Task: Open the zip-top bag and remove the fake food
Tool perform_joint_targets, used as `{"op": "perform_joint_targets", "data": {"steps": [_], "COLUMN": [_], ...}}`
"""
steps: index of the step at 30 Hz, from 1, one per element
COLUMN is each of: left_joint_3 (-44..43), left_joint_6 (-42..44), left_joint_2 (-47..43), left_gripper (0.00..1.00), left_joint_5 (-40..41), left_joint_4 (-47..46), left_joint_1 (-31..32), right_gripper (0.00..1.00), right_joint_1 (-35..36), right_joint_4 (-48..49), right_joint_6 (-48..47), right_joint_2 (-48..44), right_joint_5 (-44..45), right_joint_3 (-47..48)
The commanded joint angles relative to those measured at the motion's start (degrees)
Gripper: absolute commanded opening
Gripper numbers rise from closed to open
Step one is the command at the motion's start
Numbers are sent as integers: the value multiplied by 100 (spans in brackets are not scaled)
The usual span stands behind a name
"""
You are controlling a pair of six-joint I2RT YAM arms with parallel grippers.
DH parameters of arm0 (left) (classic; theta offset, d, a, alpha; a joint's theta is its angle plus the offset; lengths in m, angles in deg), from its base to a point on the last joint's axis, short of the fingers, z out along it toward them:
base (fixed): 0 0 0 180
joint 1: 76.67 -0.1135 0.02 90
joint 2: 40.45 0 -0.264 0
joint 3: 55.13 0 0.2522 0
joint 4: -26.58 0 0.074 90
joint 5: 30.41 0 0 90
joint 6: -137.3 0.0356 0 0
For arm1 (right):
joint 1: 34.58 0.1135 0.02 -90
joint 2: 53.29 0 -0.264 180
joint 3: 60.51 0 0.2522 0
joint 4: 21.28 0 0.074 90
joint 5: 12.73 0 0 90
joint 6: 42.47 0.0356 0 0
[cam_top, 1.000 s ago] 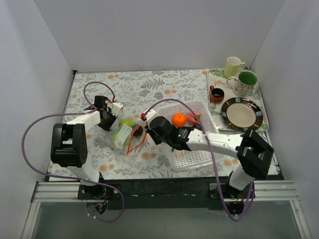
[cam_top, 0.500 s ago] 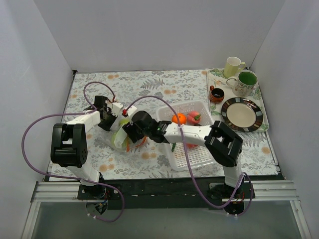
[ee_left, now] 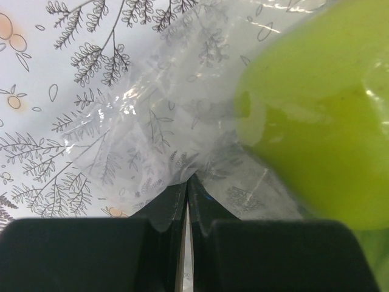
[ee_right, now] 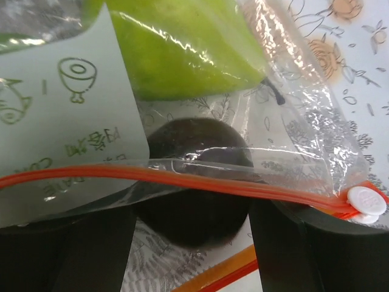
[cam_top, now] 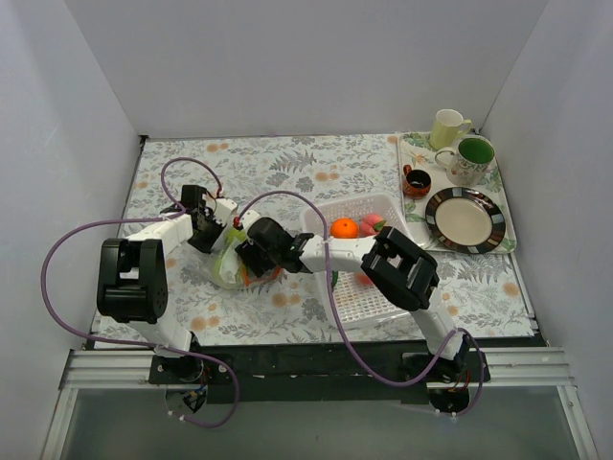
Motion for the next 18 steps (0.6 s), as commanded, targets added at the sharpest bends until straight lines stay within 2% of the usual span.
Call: {"op": "perform_joint_targets", "data": {"steps": [1, 3, 6, 7, 9, 10, 12, 13, 15, 18], "left_joint_3": [116, 124, 142, 151, 142, 142, 151, 151, 168, 221], "left_joint_6": [73, 73, 73, 73, 56, 47, 38, 29, 20, 29], "left_joint_2": [-222, -257, -283, -275, -266, -257, -213, -178, -108, -29], "left_gripper": [0, 0, 0, 0, 0, 0, 0, 0, 0, 0], "left_joint_5": [-115, -98, -97, -97, -97, -97, -63, -54, -1, 34], "left_joint_4": [336, 345, 354, 363, 354, 328, 284, 266, 205, 100], "left_joint_1": [-26, -26, -26, -26, -26, -26, -26, -26, -26, -26], "right_gripper": [76, 73, 62, 51, 39, 30, 22, 12, 9, 9], "right_joint_1": [5, 5, 14, 14, 23, 40, 58, 67, 67, 67], "right_joint_4": [104, 174, 359, 385, 473, 500, 544, 544, 483, 325], "right_joint_6": [-70, -9, 79, 114, 141, 158, 193, 255, 299, 396], "right_joint_2": [168, 186, 20, -137, -375, -516, -1034, -1227, -1816, -2615], "right_joint_5": [-112, -183, -368, -377, -351, -324, -263, -167, -96, 19], "right_joint_3": [357, 392, 209, 138, -220, -397, -722, -1098, -1443, -2032]}}
